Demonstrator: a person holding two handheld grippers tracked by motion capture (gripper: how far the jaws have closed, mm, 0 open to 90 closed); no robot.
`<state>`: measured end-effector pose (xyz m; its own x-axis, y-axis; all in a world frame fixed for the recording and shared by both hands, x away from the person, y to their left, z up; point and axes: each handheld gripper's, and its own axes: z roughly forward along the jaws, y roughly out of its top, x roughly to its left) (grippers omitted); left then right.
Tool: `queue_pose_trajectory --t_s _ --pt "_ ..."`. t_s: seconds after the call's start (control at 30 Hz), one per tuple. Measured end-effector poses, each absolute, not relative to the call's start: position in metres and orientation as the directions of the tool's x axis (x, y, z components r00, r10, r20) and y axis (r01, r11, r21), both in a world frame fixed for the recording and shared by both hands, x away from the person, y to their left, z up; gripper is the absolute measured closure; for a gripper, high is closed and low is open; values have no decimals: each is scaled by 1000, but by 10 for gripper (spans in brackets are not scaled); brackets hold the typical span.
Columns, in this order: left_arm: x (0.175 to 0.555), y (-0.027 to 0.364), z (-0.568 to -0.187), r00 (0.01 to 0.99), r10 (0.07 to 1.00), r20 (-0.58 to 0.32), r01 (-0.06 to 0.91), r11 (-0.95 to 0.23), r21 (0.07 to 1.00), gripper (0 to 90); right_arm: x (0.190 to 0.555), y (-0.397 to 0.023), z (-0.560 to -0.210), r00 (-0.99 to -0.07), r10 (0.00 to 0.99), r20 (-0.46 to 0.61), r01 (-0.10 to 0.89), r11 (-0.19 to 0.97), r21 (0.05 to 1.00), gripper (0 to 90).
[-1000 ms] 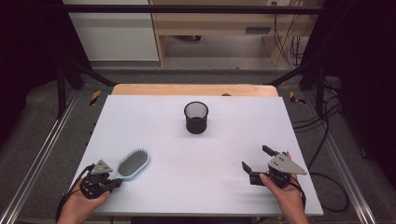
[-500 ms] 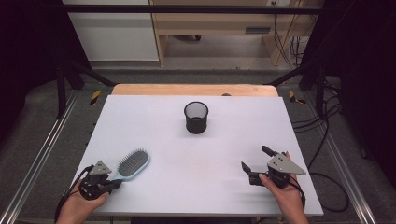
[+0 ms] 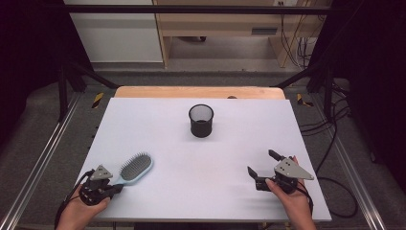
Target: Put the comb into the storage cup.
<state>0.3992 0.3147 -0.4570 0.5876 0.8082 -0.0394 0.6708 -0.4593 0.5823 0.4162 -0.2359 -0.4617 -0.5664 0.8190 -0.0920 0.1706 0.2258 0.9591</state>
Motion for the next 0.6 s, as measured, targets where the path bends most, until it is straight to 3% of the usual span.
queue_pose_trajectory --t_s 0.6 --pt "401 324 -447 587 807 -58 655 -432 620 900 416 -236 -461 -568 818 -92 169 226 959 51"
